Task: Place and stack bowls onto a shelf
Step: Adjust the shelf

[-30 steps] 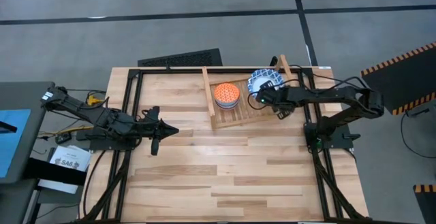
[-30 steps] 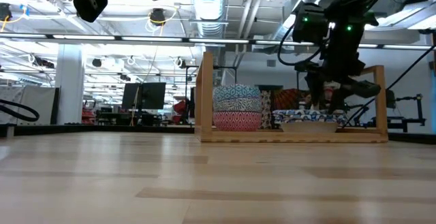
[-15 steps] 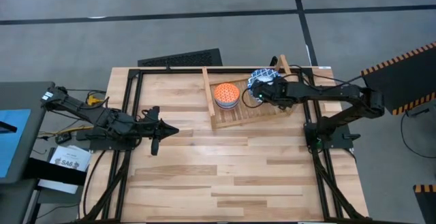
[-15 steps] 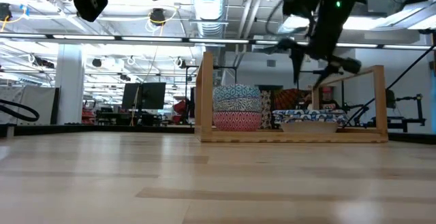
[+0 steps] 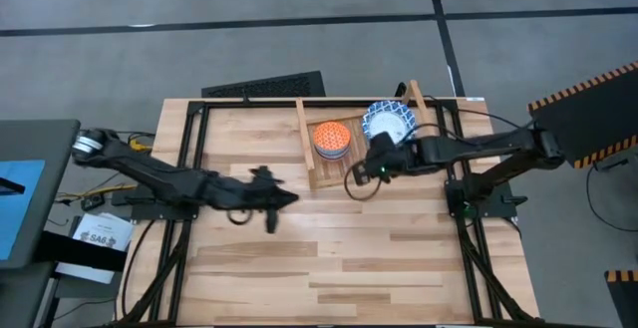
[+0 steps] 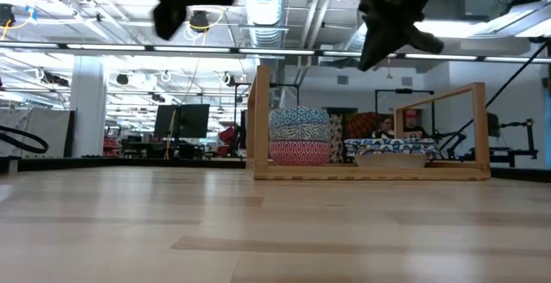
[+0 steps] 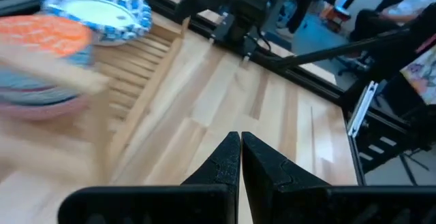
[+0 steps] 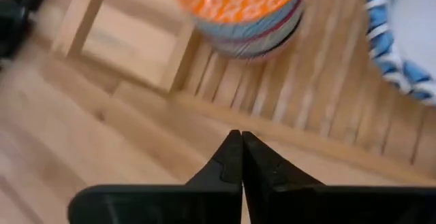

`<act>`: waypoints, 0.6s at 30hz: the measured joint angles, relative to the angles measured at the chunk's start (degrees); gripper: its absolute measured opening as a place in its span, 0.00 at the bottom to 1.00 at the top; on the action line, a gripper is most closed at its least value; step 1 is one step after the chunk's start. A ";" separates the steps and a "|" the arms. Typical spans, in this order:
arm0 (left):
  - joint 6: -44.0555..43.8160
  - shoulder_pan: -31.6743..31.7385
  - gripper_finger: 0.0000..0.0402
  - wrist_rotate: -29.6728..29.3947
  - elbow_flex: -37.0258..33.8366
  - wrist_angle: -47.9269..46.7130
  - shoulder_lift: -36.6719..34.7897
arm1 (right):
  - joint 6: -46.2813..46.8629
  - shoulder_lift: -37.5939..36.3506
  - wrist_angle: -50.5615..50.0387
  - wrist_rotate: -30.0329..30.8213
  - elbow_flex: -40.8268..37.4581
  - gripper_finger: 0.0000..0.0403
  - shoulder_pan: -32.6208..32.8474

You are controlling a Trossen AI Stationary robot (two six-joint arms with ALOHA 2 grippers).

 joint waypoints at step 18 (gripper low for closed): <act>-30.10 6.88 0.00 -13.10 28.86 0.71 37.24 | 3.32 -19.39 -10.41 11.56 0.02 0.05 7.31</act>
